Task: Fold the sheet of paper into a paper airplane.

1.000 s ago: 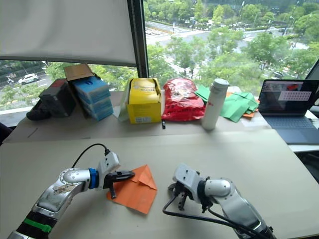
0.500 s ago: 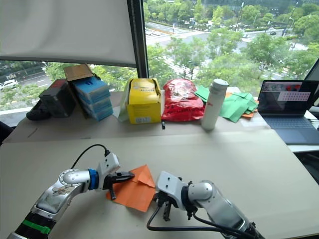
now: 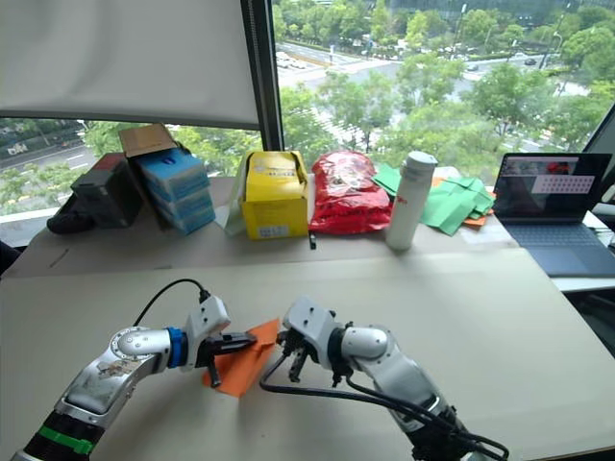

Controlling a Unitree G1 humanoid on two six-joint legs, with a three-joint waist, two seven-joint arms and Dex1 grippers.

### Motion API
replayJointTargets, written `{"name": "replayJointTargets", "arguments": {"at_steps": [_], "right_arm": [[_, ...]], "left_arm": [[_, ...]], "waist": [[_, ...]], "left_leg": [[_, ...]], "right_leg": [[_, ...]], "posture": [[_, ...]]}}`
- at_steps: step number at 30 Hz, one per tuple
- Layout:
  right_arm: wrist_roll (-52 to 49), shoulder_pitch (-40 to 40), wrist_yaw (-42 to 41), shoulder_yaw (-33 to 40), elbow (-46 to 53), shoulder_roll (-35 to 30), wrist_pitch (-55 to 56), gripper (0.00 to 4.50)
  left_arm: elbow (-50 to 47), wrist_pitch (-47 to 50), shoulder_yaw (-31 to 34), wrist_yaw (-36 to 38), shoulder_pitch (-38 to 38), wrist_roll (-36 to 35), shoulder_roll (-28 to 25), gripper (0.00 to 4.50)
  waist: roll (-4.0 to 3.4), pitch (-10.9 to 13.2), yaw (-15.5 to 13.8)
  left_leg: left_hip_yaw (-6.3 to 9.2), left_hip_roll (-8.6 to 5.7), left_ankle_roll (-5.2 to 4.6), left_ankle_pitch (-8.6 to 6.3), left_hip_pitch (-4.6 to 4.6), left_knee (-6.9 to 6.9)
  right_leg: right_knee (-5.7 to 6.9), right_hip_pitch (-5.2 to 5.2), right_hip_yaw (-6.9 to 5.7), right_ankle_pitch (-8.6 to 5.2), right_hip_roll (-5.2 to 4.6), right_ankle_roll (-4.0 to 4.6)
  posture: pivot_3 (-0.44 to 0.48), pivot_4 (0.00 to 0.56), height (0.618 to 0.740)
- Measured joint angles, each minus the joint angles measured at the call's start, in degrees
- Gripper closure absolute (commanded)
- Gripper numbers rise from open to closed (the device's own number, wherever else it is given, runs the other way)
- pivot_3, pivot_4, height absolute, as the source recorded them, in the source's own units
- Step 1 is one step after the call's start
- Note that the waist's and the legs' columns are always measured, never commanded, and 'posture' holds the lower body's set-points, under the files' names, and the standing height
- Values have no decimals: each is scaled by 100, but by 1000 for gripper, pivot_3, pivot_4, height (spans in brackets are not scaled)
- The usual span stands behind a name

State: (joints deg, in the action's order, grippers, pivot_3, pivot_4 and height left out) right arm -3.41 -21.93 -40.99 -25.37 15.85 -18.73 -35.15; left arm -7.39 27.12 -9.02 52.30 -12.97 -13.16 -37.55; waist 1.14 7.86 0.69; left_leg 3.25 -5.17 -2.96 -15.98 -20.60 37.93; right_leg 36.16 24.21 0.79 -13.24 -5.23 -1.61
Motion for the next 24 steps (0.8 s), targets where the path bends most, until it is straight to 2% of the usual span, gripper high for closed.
{"name": "replayJointTargets", "arguments": {"at_steps": [12,24], "right_arm": [[34,-64,7,-121,-327,153,71,4500],[63,-287,90,-124,-554,339,73,4500]], "left_arm": [[-231,281,-272,138,-158,6,-32,4474],[-148,313,-408,80,-302,126,237,4474]], "waist": [[0,0,0],[0,0,-52]], "left_leg": [[0,-2,1,1,-15,0],[0,-10,22,14,-14,7]], "right_leg": [[1,11,0,0,0,0],[1,6,-3,2,-1,-2]], "posture": [[0,150,740],[0,150,740]]}}
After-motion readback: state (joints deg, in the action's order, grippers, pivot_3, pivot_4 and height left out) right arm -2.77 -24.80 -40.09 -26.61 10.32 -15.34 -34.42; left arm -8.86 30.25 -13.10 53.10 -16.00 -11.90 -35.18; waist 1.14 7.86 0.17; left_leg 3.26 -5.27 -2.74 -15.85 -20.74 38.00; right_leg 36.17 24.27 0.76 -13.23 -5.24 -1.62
